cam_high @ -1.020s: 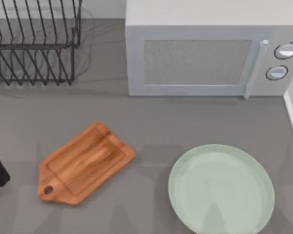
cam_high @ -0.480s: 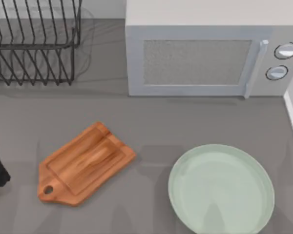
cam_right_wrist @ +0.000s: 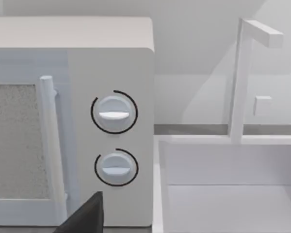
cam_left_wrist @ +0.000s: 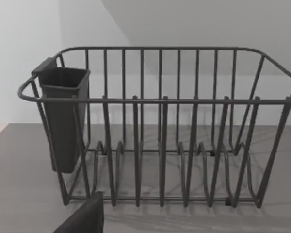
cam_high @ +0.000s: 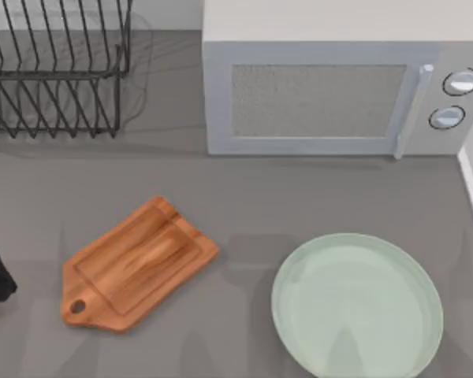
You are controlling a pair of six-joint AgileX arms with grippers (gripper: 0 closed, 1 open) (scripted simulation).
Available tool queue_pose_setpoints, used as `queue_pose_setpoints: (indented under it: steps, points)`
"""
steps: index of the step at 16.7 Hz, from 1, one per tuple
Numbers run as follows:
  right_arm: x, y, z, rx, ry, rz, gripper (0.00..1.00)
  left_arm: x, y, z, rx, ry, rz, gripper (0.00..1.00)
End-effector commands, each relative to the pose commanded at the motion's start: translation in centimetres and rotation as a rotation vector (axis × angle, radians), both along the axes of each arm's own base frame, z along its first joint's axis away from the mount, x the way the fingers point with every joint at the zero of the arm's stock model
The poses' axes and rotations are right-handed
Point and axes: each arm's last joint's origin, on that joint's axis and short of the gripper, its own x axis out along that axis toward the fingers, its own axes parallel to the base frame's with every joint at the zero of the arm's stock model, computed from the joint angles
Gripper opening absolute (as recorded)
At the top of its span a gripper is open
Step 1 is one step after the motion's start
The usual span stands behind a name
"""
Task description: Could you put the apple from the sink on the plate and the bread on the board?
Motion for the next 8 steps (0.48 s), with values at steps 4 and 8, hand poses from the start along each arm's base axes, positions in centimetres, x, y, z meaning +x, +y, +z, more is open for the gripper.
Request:
queue_pose_setpoints:
  steps: [4, 8]
  points:
    - [0.00, 0.00, 0.00, 0.000, 0.000, 0.000, 1.00, 0.00, 0.00, 0.00, 0.000, 0.000, 0.000, 1.00]
    - [0.00, -0.02, 0.19, -0.002, 0.007, -0.002, 1.00, 0.00, 0.00, 0.00, 0.000, 0.000, 0.000, 1.00]
